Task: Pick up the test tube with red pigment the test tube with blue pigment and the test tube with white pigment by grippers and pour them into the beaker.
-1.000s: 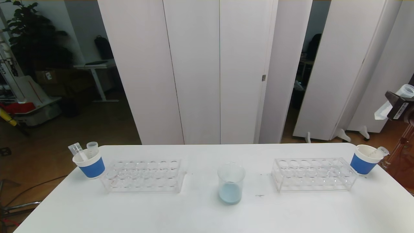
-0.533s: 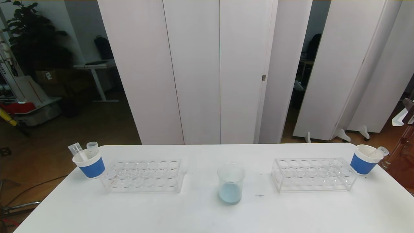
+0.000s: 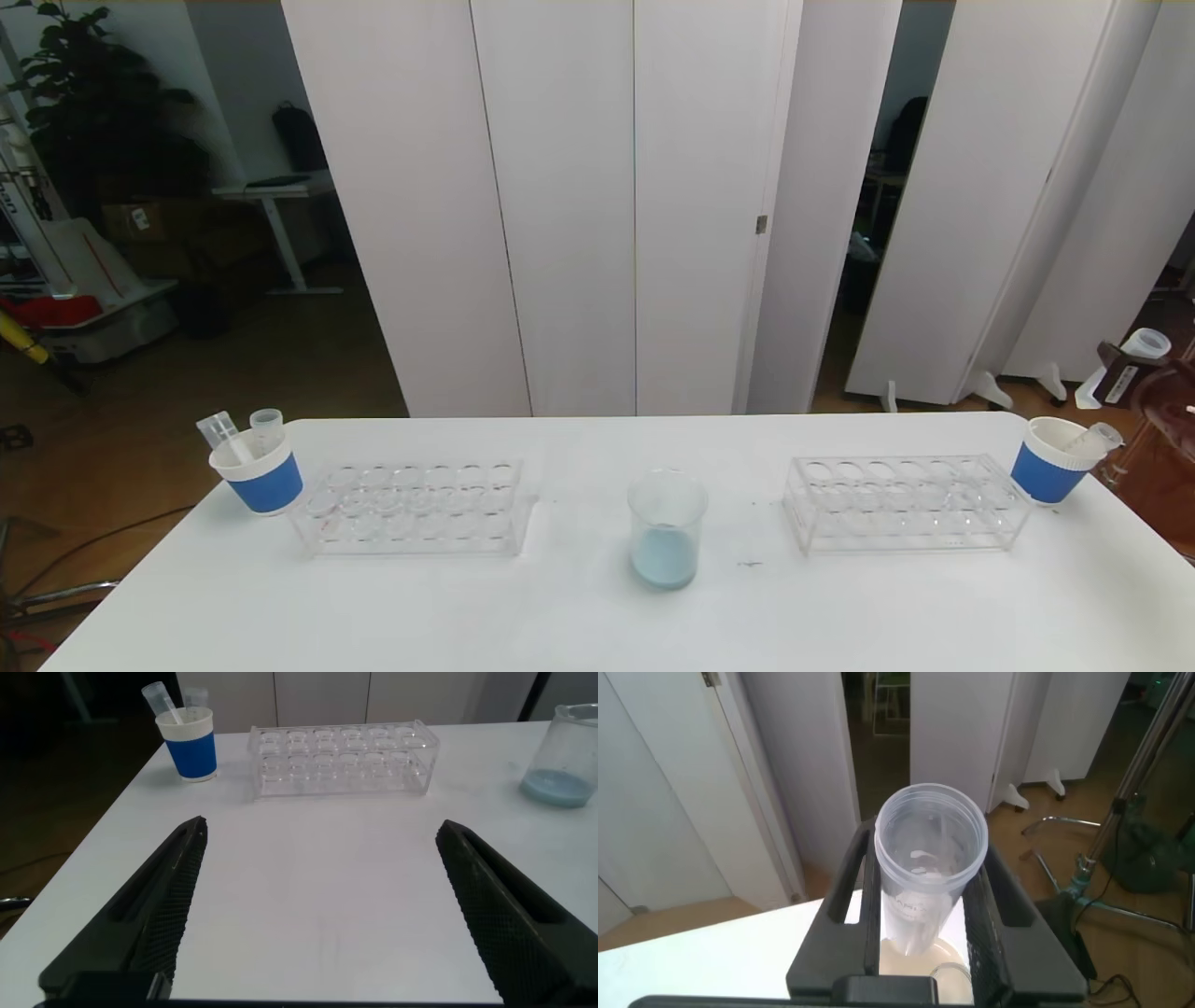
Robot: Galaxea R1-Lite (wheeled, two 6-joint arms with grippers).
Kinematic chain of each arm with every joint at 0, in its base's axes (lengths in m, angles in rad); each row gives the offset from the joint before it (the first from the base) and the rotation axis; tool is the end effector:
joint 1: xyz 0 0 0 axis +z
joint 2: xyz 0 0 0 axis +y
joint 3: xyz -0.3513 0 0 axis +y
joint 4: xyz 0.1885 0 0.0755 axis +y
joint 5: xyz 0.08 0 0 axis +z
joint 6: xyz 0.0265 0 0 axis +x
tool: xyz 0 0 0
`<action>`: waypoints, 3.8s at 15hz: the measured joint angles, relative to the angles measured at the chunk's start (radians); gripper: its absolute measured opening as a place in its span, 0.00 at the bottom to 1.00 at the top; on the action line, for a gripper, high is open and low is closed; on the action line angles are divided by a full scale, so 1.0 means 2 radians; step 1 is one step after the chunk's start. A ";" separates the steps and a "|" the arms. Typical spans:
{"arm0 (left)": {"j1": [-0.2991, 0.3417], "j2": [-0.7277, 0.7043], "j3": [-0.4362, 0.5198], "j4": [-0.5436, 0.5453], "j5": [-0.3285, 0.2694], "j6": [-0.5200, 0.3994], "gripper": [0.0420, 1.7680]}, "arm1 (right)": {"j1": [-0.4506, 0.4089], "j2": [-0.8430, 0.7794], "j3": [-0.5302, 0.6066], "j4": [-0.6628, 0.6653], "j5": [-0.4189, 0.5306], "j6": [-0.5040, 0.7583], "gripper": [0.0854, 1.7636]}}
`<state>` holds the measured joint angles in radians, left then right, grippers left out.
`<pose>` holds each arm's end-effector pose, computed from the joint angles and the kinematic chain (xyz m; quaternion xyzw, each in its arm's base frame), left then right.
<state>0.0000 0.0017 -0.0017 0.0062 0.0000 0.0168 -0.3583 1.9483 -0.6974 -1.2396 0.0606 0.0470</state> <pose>-0.0563 0.0000 0.0754 0.0084 0.0031 0.0000 1.0000 0.3441 -0.1272 0.1702 0.0244 0.0020 -0.1484 0.9886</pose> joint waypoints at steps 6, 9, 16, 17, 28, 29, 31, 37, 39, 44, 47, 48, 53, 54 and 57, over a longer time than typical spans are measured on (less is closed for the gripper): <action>0.000 0.000 0.000 0.000 0.000 0.000 0.99 | 0.026 0.045 0.016 -0.008 -0.012 -0.004 0.30; 0.000 0.000 0.000 0.000 0.000 0.000 0.99 | 0.029 0.056 0.022 -0.008 -0.023 -0.005 0.30; 0.000 0.000 0.000 0.000 0.000 0.000 0.99 | 0.021 0.069 0.040 -0.022 -0.023 -0.007 0.30; 0.000 0.000 0.000 0.000 0.000 0.000 0.99 | 0.021 0.071 0.042 -0.027 -0.022 -0.008 0.30; 0.000 0.000 0.000 0.000 0.000 0.000 0.99 | 0.014 0.075 0.041 -0.030 -0.020 -0.006 0.30; 0.000 0.000 0.000 0.000 0.000 0.000 0.99 | 0.012 0.075 0.040 -0.029 -0.018 -0.006 0.30; 0.000 0.000 0.000 0.000 0.000 0.000 0.99 | 0.008 0.076 0.040 -0.028 -0.017 -0.006 0.30; 0.000 0.000 0.000 0.000 0.000 0.000 0.99 | 0.004 0.076 0.040 -0.028 -0.017 -0.013 0.99; 0.000 0.000 0.000 0.000 0.000 0.000 0.99 | 0.003 0.076 0.038 -0.028 -0.017 -0.014 0.99; 0.000 0.000 0.000 0.000 0.000 0.000 0.99 | 0.001 0.058 0.027 -0.017 -0.016 -0.017 0.99; 0.000 0.000 0.000 0.000 0.000 0.000 0.99 | 0.001 0.020 0.007 0.039 -0.015 -0.020 0.99; 0.000 0.000 0.000 0.000 0.000 0.000 0.99 | 0.001 0.001 -0.002 0.068 -0.015 -0.020 0.99; 0.000 0.000 0.000 0.000 0.000 0.000 0.99 | 0.005 -0.127 -0.040 0.214 0.000 -0.020 0.99; 0.000 0.000 0.000 0.000 0.000 0.000 0.99 | 0.006 -0.160 -0.044 0.242 0.010 -0.020 0.99; 0.000 0.000 0.000 0.000 0.000 0.000 0.99 | 0.013 -0.266 -0.048 0.329 0.034 -0.023 0.99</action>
<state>0.0000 0.0017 -0.0017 0.0057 0.0004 0.0168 -0.3332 1.4172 -0.7932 -0.5826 0.1294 0.0017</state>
